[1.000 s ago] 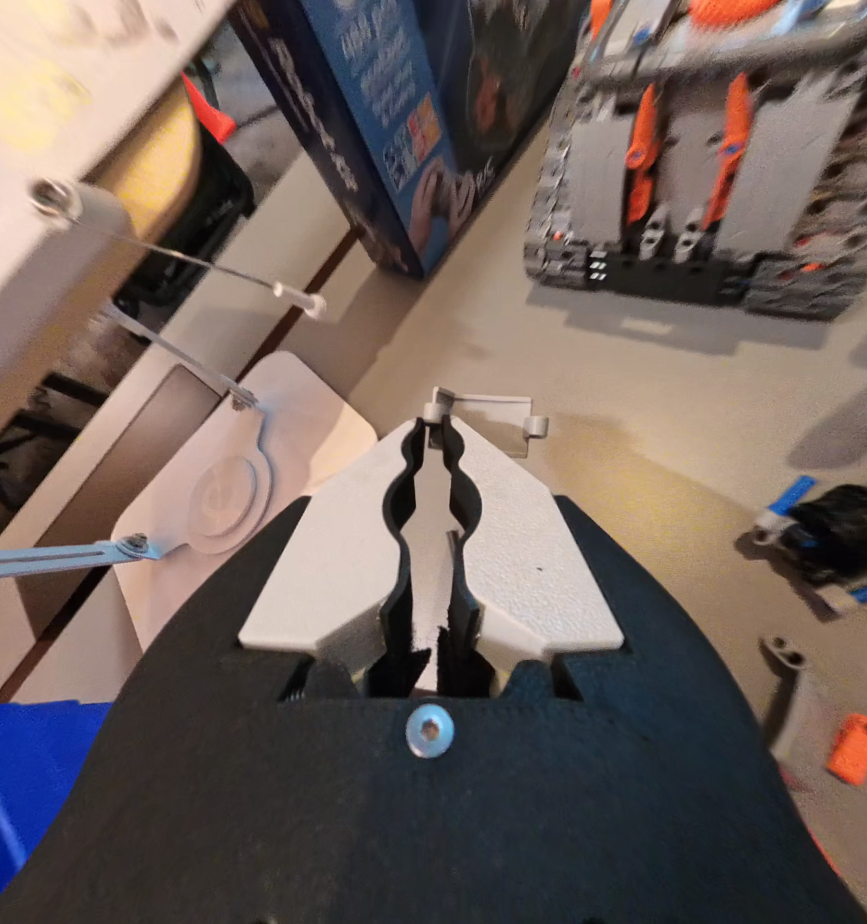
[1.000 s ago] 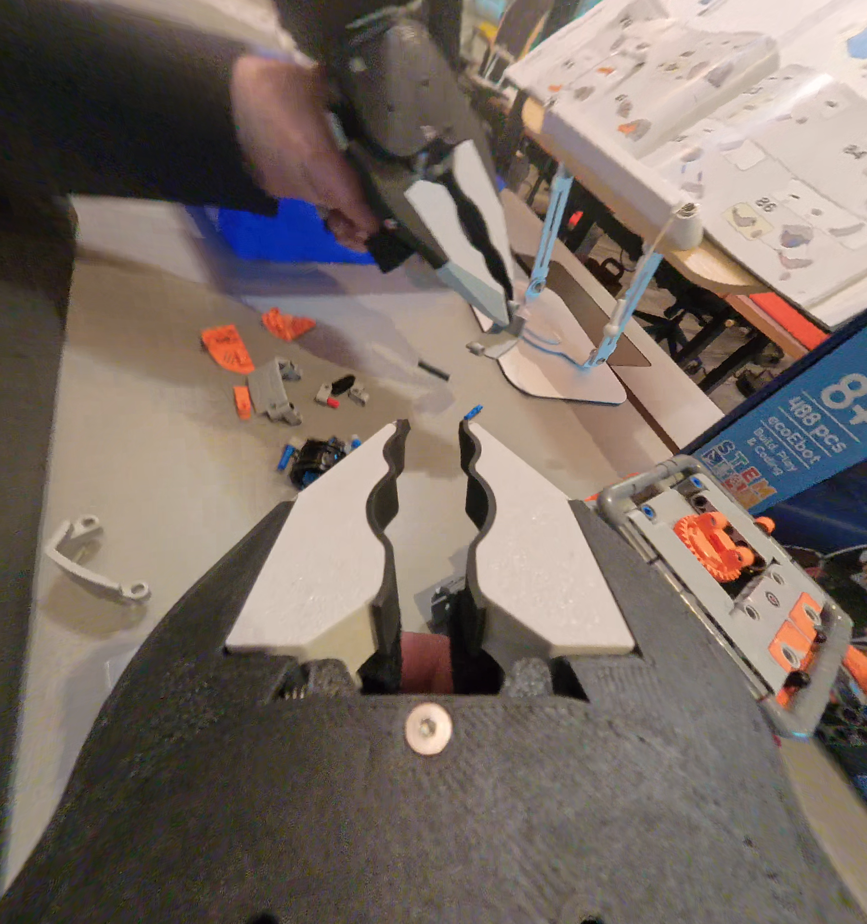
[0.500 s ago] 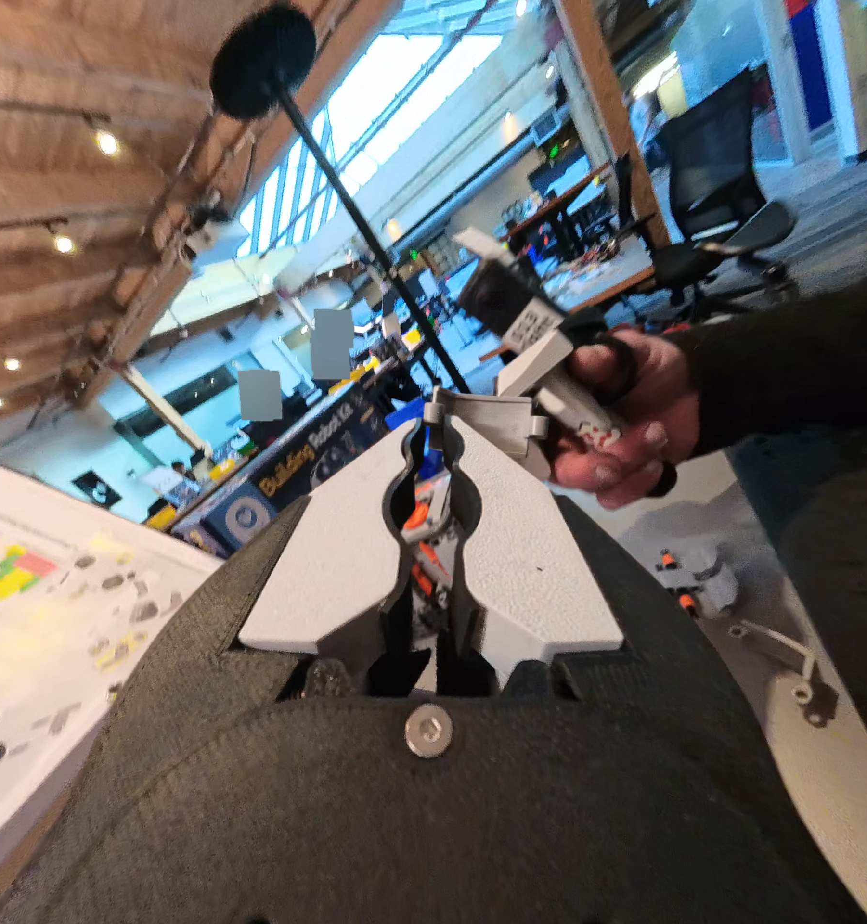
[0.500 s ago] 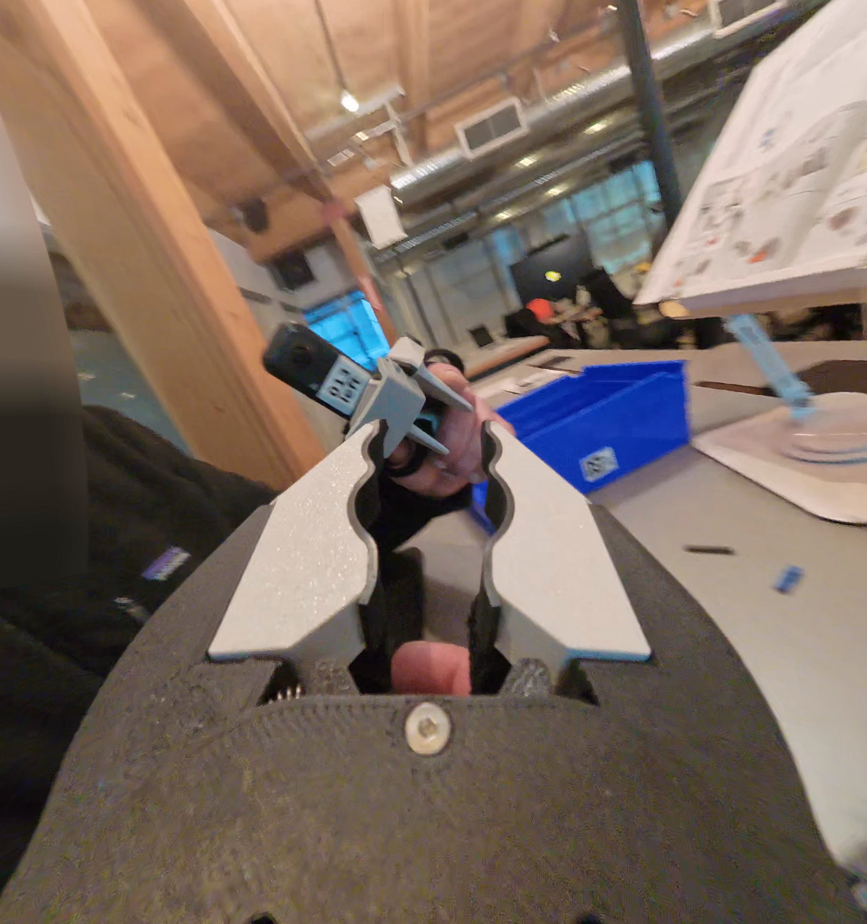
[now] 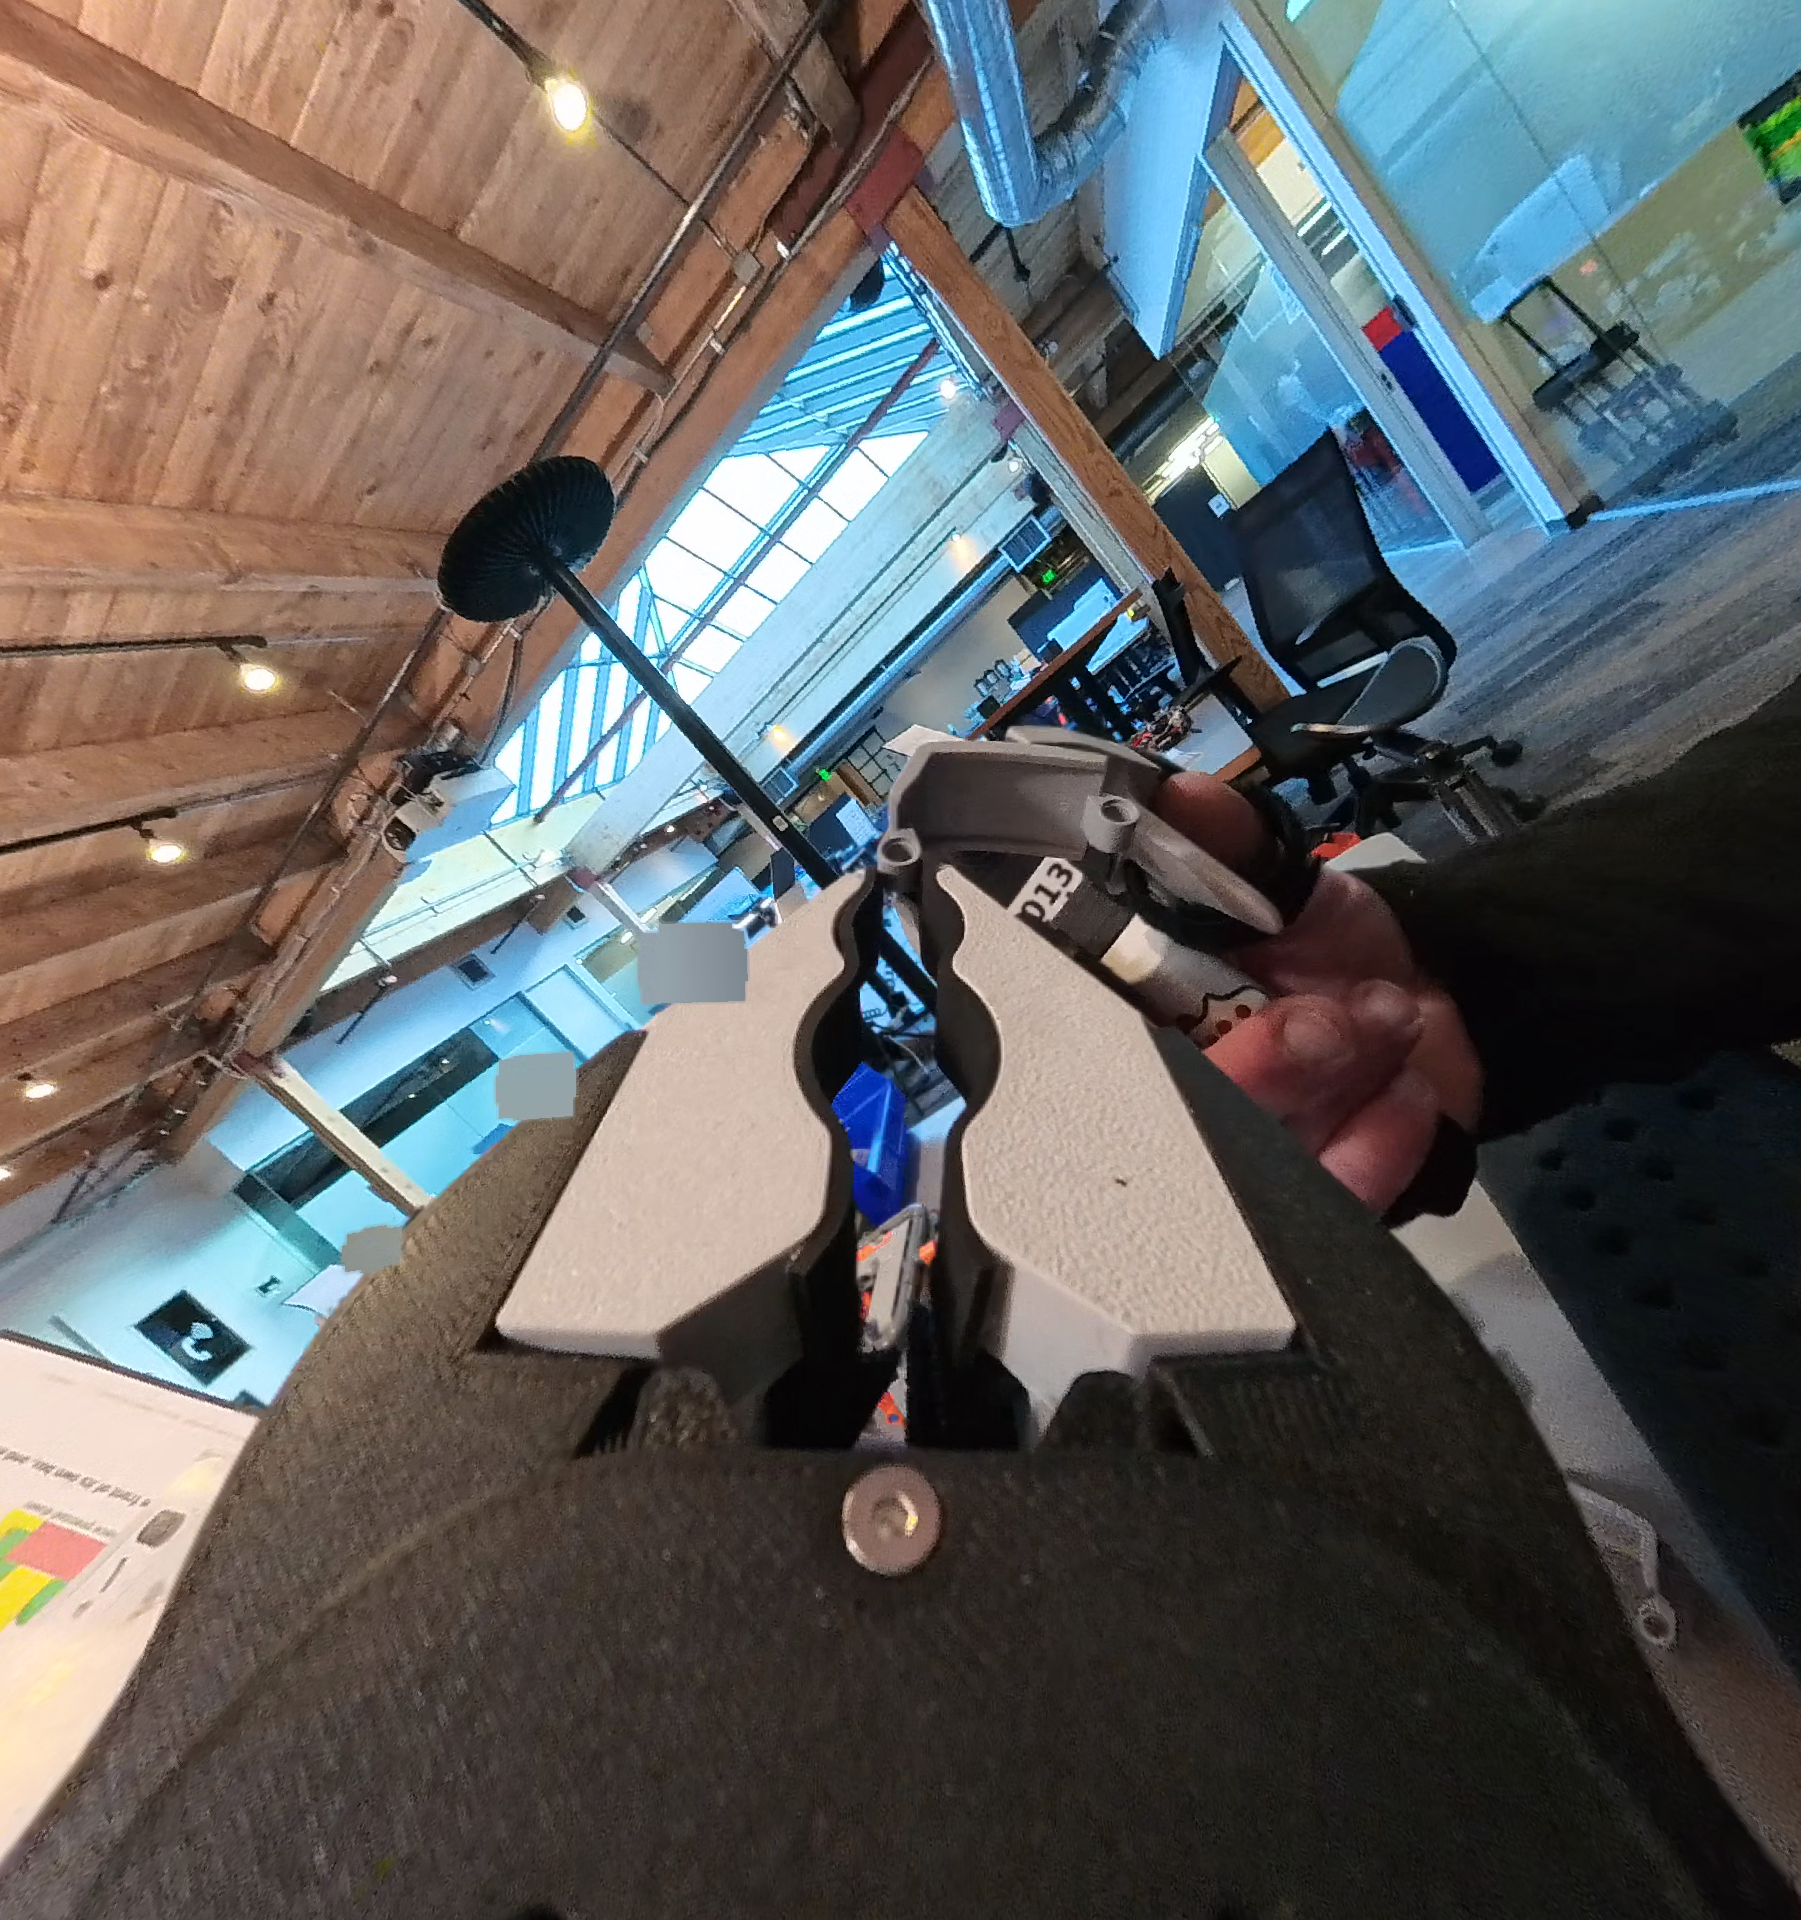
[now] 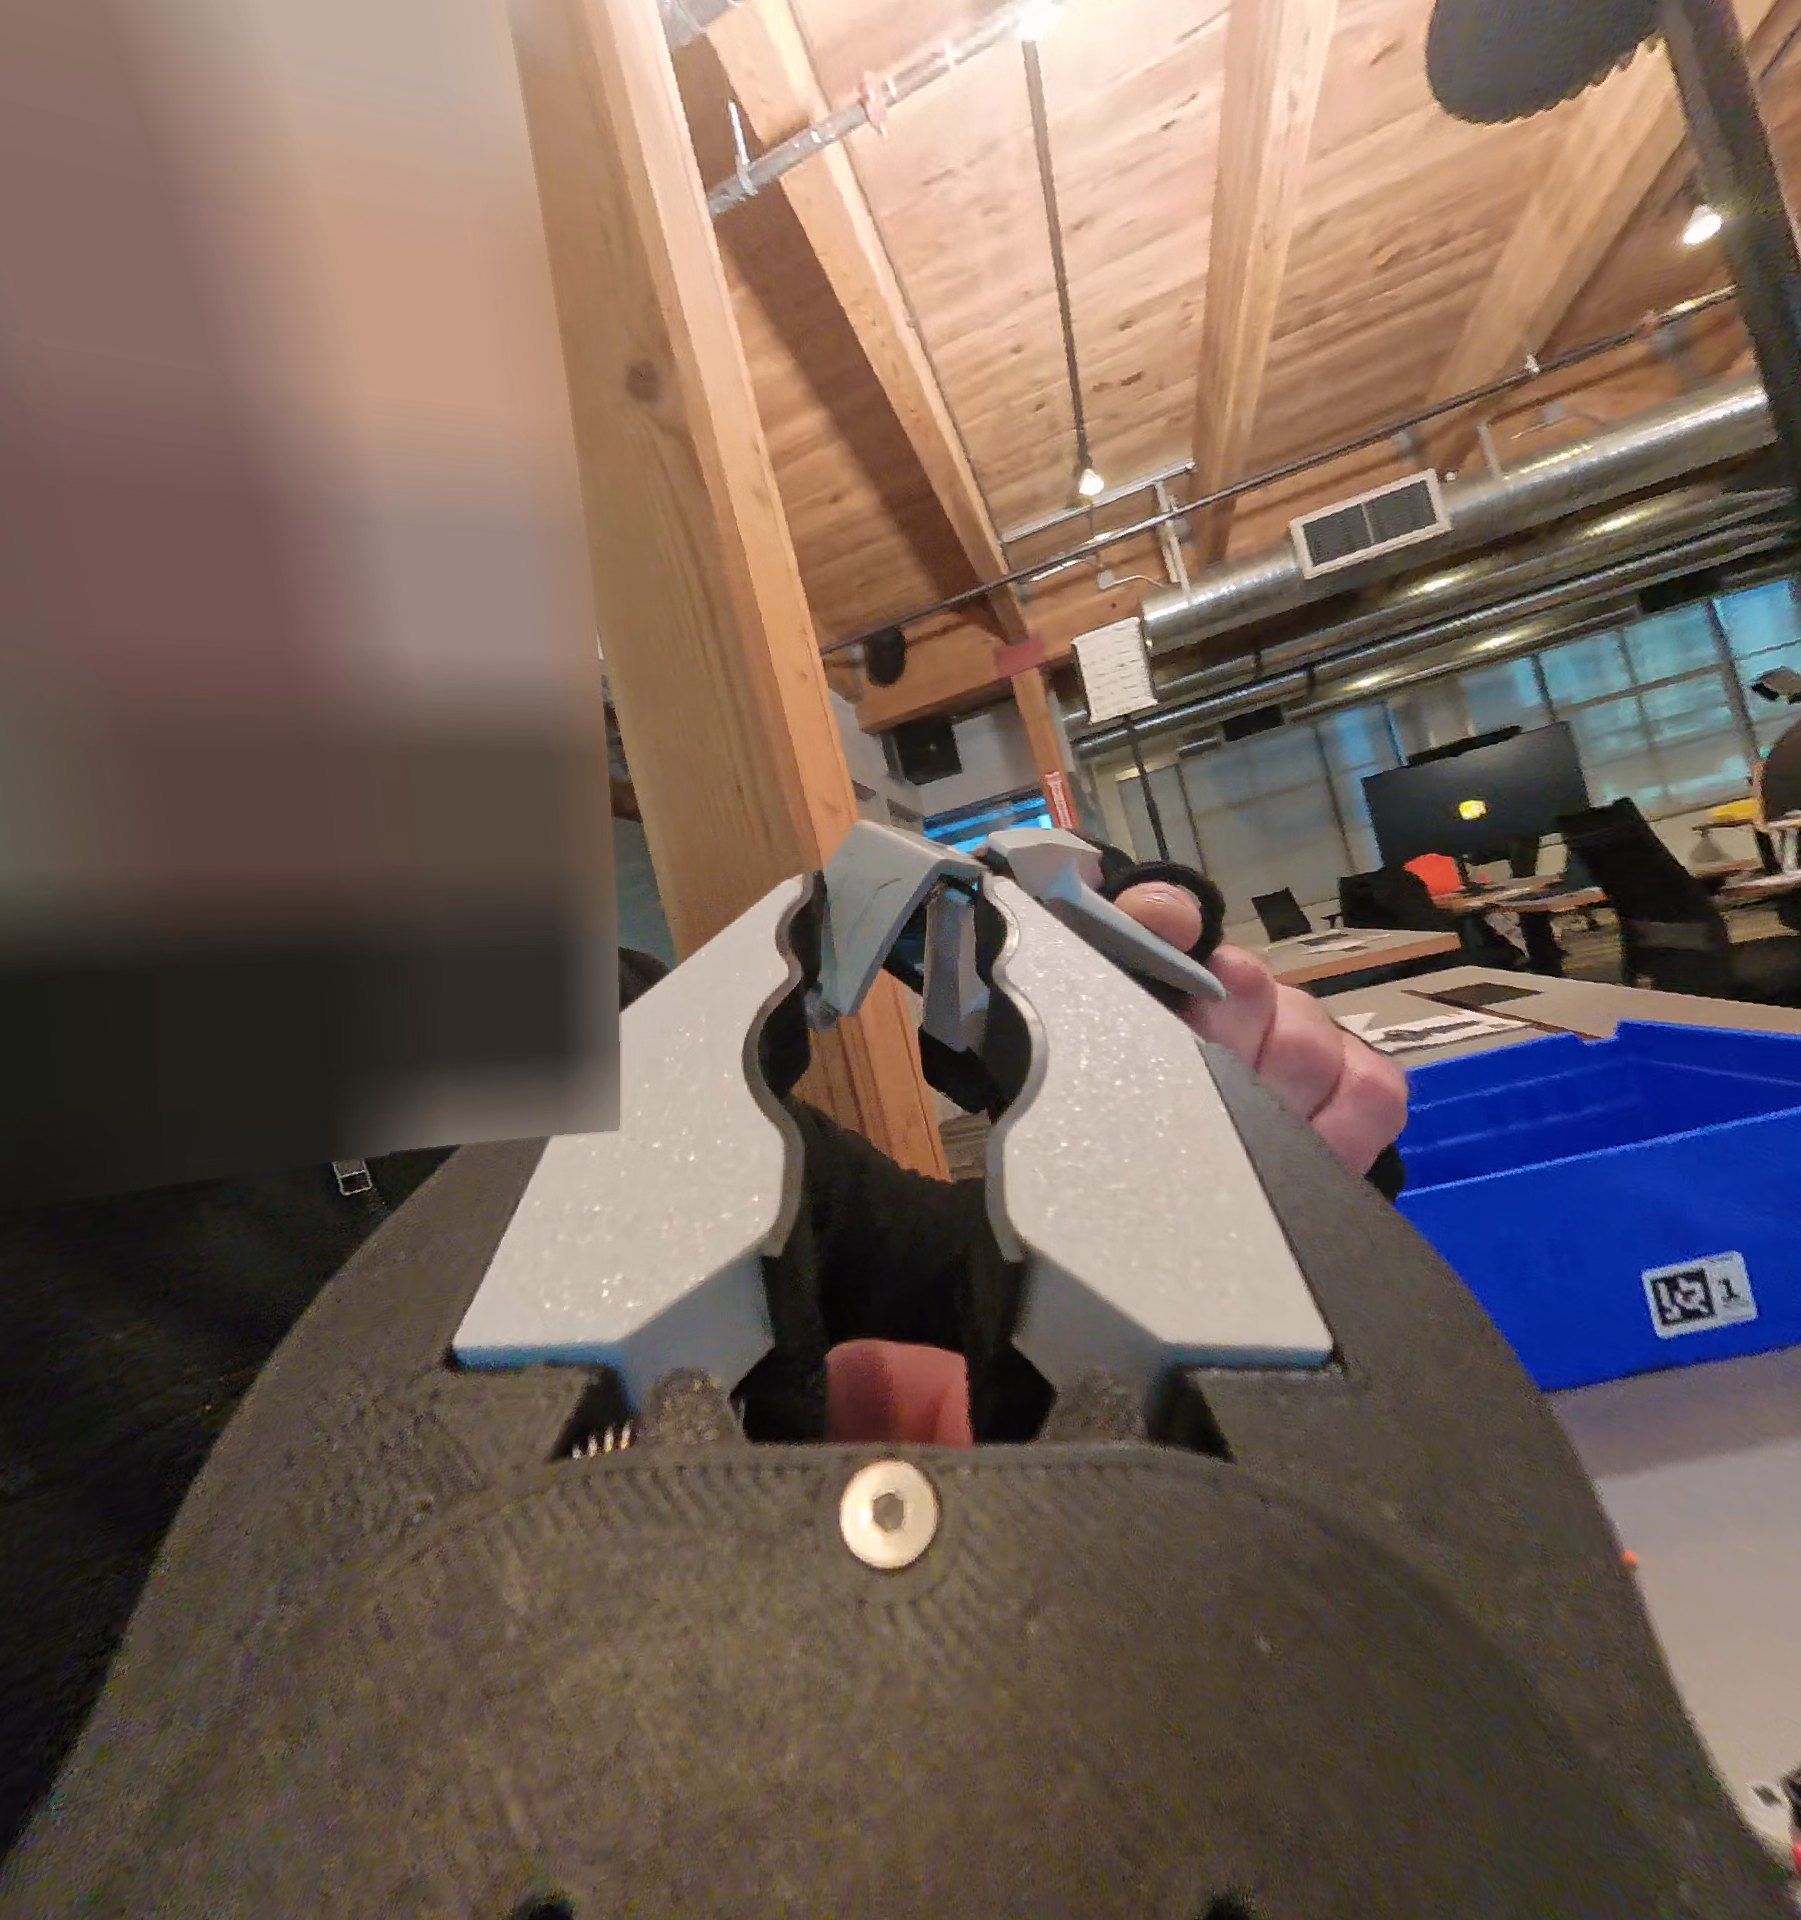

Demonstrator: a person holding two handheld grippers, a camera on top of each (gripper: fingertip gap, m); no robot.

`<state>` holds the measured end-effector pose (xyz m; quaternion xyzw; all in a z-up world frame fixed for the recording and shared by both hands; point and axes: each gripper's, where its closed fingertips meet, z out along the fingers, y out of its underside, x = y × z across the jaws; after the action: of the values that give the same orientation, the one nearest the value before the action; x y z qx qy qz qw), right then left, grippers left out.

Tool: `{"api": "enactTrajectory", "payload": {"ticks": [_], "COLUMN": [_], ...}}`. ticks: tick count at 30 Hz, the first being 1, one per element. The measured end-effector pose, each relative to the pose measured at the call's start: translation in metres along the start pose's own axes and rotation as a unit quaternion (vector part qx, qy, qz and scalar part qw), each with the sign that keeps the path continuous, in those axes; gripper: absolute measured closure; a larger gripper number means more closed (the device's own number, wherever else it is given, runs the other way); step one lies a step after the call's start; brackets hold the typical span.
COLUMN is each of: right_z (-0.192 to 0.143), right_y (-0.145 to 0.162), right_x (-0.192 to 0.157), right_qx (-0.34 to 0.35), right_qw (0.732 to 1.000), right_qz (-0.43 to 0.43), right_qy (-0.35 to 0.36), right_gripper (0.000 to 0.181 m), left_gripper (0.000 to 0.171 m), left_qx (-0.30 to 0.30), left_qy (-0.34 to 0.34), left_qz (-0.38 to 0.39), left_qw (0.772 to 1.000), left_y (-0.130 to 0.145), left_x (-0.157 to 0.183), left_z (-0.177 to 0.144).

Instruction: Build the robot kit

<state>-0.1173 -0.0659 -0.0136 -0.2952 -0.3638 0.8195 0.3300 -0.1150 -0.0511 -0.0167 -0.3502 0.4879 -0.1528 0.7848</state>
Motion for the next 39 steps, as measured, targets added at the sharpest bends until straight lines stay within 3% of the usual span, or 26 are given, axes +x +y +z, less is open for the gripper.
{"api": "enactTrajectory", "payload": {"ticks": [8, 16, 20, 25, 29, 33, 36, 39], "right_z": [-0.016, -0.02, -0.019, -0.027, -0.036, -0.042, -0.044, -0.053], "right_y": [0.008, 0.017, 0.026, 0.034, 0.039, 0.043, 0.043, 0.044], "right_x": [0.026, 0.031, 0.028, 0.034, 0.041, 0.042, 0.038, 0.043], "right_qx": [-0.025, -0.034, -0.059, -0.119, -0.182, -0.244, -0.266, -0.302], "right_qw": [0.994, 0.993, 0.992, 0.973, 0.942, 0.9, 0.885, 0.858], "right_qz": [0.001, 0.013, -0.017, -0.11, -0.191, -0.279, -0.309, -0.337], "right_qy": [0.106, 0.113, 0.112, 0.162, 0.207, 0.229, 0.226, 0.245], "right_gripper": [0.159, 0.168, 0.181, 0.181, 0.181, 0.181, 0.181, 0.181], "left_gripper": [0.168, 0.167, 0.168, 0.168, 0.158, 0.148, 0.154, 0.148], "left_qx": [-0.053, -0.089, -0.101, -0.129, -0.151, -0.144, -0.119, -0.101], "left_qy": [-0.049, -0.051, -0.042, -0.021, 0.029, 0.069, 0.101, 0.129], "left_qz": [0.066, 0.131, 0.141, 0.143, 0.084, -0.078, -0.209, -0.276], "left_qw": [0.995, 0.986, 0.984, 0.981, 0.985, 0.984, 0.965, 0.947], "left_y": [0.029, 0.047, 0.052, 0.062, 0.071, 0.07, 0.066, 0.064], "left_x": [-0.009, -0.003, 0.002, 0.006, 0.017, 0.019, 0.024, 0.03], "left_z": [-0.005, -0.003, -0.001, 0.0, -0.006, -0.013, -0.013, -0.015]}}
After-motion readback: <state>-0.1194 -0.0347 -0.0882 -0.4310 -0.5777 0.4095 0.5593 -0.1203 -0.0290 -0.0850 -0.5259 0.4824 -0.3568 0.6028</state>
